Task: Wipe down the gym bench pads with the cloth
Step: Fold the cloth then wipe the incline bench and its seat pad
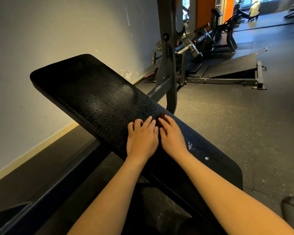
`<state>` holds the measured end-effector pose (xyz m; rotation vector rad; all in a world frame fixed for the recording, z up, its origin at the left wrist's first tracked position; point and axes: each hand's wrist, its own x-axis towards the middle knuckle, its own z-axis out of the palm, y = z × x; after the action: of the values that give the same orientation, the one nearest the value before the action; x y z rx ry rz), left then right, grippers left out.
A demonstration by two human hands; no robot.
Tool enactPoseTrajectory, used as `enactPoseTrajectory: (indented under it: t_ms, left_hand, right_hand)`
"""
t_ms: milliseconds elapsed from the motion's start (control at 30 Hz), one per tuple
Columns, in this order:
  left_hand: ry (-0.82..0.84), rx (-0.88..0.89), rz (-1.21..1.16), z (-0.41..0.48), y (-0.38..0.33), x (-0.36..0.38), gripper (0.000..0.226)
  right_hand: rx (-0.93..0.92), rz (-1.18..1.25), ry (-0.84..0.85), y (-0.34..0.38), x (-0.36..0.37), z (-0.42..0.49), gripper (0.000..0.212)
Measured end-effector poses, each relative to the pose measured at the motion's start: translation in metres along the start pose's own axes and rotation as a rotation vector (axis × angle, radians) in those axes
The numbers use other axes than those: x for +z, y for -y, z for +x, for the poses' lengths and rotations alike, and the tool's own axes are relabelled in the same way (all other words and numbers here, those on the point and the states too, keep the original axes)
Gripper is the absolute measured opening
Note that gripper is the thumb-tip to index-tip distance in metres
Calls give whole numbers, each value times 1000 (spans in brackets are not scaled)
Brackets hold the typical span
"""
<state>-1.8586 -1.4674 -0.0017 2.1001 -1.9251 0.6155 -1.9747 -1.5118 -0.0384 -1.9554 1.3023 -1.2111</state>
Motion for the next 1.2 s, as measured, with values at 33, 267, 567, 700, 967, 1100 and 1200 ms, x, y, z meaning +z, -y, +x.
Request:
enactPoseTrajectory:
  t_ms: [33,267,567,700,967,1100,1200]
  left_hand:
    - [-3,-7,-10,-1,0,0,53]
    - [-4,-7,-21,-1,1,1,49]
    - [-51,-40,-73,1,1,3,48]
    - [-25,-43,-76,0,2,2,49]
    - [-56,-82,-193,5,3,1,52]
    - [-49,-65,-200,2,4,-1,56]
    - [-44,-66,-189,1,3,-1,51]
  right_hand:
    - [-46,-6,3,-1,0,-10,42]
    - [29,-25,40,-21,-7,1,48]
    - [-171,-28,132,-9,-6,2,45]
    - [26,6,13,-26,-11,20,46]
    - [-157,-3,125,1,1,18,42]
    - [-26,-47,26,-24,-7,27,43]
    - [172,-1,-62,-28,-9,24,44]
